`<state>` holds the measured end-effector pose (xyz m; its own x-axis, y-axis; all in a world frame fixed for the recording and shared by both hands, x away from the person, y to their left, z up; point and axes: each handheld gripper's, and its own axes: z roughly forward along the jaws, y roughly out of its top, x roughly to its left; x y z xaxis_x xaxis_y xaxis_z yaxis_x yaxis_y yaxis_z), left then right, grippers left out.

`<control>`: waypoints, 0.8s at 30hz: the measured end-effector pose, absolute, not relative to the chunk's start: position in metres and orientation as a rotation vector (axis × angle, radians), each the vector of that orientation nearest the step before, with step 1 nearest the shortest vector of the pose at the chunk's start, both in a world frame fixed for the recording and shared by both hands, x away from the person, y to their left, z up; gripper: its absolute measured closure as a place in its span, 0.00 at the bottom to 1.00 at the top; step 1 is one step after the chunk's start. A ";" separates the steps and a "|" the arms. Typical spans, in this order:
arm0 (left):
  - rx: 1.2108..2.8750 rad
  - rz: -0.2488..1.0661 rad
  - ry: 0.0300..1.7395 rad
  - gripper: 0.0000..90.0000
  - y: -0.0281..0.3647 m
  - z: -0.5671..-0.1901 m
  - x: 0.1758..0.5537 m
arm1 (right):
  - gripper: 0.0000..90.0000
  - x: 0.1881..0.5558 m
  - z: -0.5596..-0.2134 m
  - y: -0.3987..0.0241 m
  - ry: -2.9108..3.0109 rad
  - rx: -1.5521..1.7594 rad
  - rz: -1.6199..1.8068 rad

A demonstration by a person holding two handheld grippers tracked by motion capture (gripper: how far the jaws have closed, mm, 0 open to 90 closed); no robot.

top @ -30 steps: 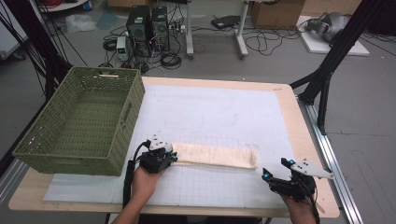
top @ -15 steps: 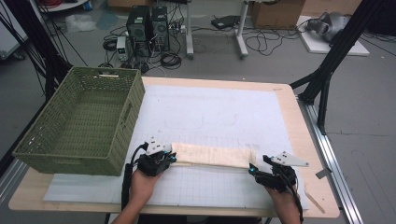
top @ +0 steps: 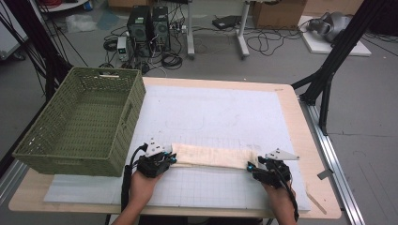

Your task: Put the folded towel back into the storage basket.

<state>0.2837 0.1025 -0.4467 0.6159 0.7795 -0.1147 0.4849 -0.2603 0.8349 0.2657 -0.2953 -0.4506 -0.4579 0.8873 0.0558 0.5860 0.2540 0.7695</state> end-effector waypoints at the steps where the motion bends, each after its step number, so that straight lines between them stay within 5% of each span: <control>1: 1.918 0.402 1.007 0.93 0.103 -0.447 0.284 | 0.58 0.266 -0.451 -0.295 2.149 1.343 1.062; 9: 1.920 0.405 1.004 0.93 0.103 -0.447 0.283 | 0.88 0.264 -0.451 -0.295 2.192 1.377 1.147; 24: 1.924 0.428 0.990 0.93 0.103 -0.447 0.281 | 0.85 0.261 -0.451 -0.289 2.158 1.336 1.085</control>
